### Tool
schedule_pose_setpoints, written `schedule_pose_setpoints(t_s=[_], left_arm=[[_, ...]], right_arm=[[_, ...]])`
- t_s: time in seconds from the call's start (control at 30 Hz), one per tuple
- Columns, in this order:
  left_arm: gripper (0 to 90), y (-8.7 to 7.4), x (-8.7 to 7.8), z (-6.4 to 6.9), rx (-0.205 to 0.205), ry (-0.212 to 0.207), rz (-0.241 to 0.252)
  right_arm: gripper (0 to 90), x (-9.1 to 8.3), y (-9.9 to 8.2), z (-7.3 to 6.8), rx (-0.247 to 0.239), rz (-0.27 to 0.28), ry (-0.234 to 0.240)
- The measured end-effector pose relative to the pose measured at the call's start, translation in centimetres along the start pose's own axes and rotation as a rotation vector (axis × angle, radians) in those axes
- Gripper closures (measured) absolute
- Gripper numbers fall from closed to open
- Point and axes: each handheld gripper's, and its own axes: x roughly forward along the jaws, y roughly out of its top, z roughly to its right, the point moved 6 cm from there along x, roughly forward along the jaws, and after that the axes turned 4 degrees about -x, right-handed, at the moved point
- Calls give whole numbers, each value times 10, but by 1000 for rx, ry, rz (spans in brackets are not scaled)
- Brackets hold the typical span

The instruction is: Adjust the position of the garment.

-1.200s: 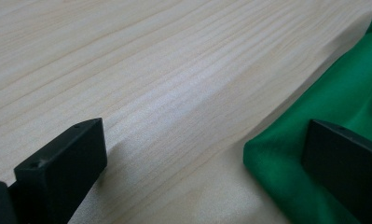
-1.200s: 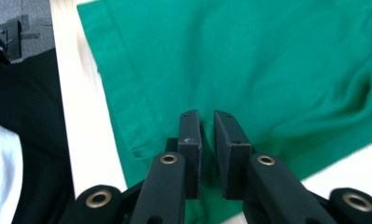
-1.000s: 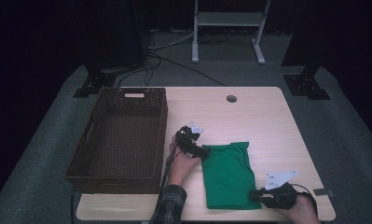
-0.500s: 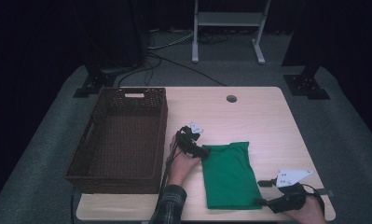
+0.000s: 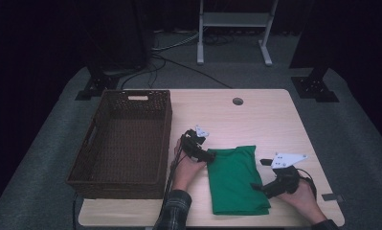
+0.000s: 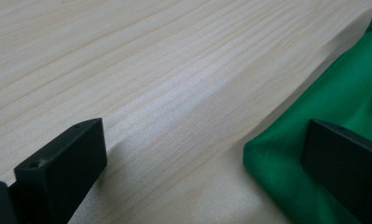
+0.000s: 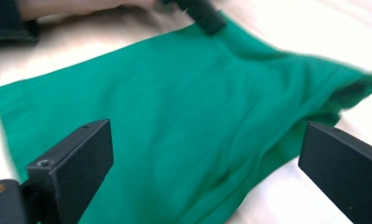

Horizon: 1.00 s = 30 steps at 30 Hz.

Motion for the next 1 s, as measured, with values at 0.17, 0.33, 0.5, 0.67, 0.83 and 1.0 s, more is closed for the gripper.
schedule_pose_setpoints(t_s=[0.17, 0.33, 0.5, 0.67, 0.83, 1.0], left_arm=[[0, 0, 0, 0, 1, 0, 0], [0, 0, 0, 0, 0, 0, 0], [0, 0, 0, 0, 1, 0, 0], [0, 0, 0, 0, 2, 0, -1], [0, 0, 0, 0, 1, 0, -1], [0, 0, 0, 0, 2, 0, -1]], right_arm=[[25, 9, 15, 17, 11, 17, -21], [25, 17, 30, 34, 15, 34, -43], [25, 27, 40, 53, 39, 42, -60], [25, 41, 47, 70, 66, 32, -64], [25, 53, 45, 87, 111, 28, -70], [25, 60, 29, 102, 158, -4, -91]])
